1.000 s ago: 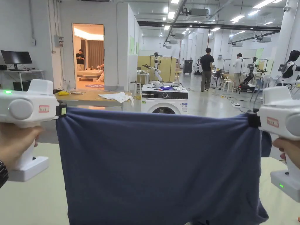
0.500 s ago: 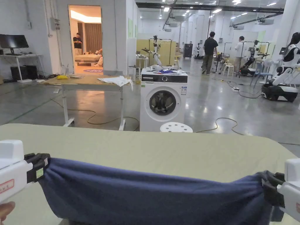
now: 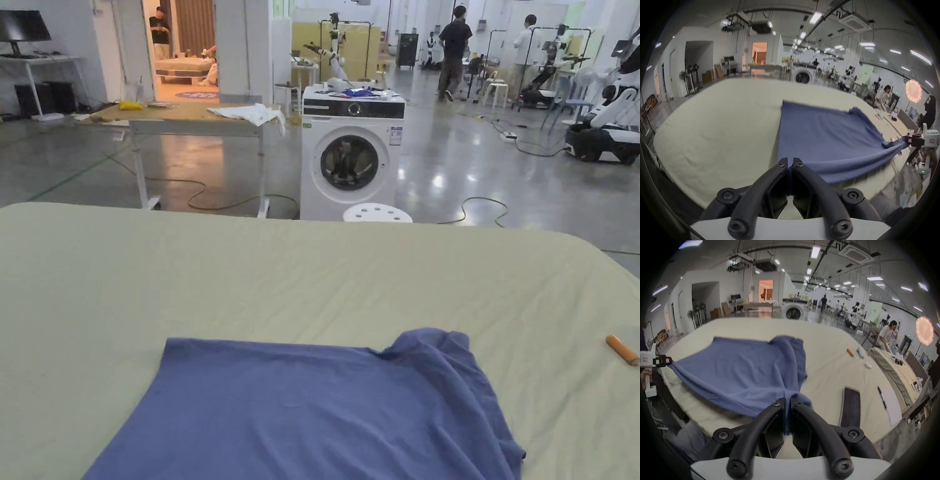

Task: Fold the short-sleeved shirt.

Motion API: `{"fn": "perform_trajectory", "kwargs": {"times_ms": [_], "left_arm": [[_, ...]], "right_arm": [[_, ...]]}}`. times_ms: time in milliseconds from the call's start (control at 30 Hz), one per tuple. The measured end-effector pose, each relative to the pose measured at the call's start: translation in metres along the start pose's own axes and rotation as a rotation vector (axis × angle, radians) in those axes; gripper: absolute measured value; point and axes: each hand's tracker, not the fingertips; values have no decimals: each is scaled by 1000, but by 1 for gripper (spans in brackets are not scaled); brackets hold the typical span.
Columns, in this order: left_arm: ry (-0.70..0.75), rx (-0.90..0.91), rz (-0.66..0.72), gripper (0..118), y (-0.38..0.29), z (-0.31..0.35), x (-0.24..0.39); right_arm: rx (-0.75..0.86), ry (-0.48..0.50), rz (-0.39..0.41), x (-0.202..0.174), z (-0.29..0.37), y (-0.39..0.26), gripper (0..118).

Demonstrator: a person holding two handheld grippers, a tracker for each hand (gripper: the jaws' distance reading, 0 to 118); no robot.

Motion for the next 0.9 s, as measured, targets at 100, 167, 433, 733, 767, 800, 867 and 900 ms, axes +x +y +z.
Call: {"fn": "perform_trajectory", "kwargs": {"times_ms": [100,167,433,733,767,800,867,900], "left_arm": [[-9,-91,-1,0,-20,-15,-5],[2,-145,-15,0,-30,-25,-8],[27,-170,-33,0,-54,-27,10],[30,6,-60,52,-20,-8,56],[28,30,-67,52,-14,-9,64],[31,48,-68,52,-8,-12,65],[31,103,-79,52,6,-15,77],[29,128,-84,52,11,-17,83]], "right_arm": [[-109,-4,8,-2,-18,-26,5],[-149,-1,11,-3,-26,-40,5],[-189,17,-27,-3,-37,-53,7],[8,-40,-50,-9,-6,-6,71],[43,-52,-49,-11,-4,3,72],[76,-58,-51,-13,-4,9,72],[181,-48,-70,-16,-9,23,72],[208,-45,-86,-18,-12,29,72]]}}
